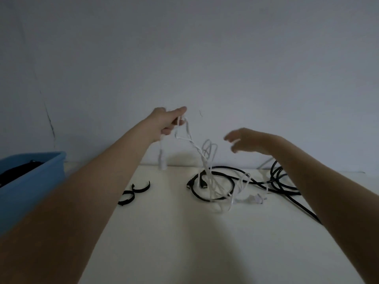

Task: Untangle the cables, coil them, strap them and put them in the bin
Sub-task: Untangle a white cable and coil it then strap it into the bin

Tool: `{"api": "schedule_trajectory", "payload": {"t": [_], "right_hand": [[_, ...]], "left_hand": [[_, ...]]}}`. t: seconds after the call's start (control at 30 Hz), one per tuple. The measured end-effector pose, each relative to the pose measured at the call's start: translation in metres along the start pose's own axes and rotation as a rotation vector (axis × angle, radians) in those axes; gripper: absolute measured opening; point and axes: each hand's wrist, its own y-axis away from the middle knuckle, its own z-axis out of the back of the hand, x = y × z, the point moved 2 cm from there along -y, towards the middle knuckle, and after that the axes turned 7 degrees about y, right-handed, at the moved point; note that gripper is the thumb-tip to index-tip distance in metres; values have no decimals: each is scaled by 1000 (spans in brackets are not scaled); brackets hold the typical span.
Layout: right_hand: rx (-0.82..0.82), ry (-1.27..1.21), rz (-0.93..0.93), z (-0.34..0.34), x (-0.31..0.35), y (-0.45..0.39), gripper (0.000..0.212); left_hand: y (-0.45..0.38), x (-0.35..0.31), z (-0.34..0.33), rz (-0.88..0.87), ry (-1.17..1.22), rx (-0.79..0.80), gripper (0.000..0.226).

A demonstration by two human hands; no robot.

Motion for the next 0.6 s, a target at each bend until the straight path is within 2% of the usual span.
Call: {"api": "schedule_trajectory", "payload": {"t": [0.03, 0.1, 0.13, 0.2, 0.27, 0.33, 0.4, 0.47, 0.53, 0.6], "right_hand": [[-22, -79, 86, 1, 16, -2, 49], [-2, -194, 194, 0, 41, -6, 43], [16, -211, 233, -2, 49, -6, 34], [-16, -221, 273, -5, 53, -5, 14], [-83, -317, 268, -3, 46, -5, 23], [-185, -531, 204, 5, 32, -3, 30], [-363, -794, 88, 17, 6, 0, 31], [-501, -874, -74, 28, -25, 6, 30], [-482, -753, -207, 28, -45, 12, 24], [-373, -696, -186, 23, -40, 12, 19]], "left_hand": [[1, -5, -8, 4, 30, 32, 77], [3, -14, -23, 20, 82, 119, 36], [4, -18, -27, 21, 100, 142, 22], [5, -25, -28, -9, 114, 121, 21], [0, -27, -20, -42, 119, 60, 23], [0, -22, -10, -43, 61, 27, 30], [0, -14, 5, -22, 19, -6, 33], [2, -3, 23, 62, -4, 0, 34], [7, 6, 32, 170, -58, 78, 34], [12, 9, 26, 220, -141, 163, 31]]}}
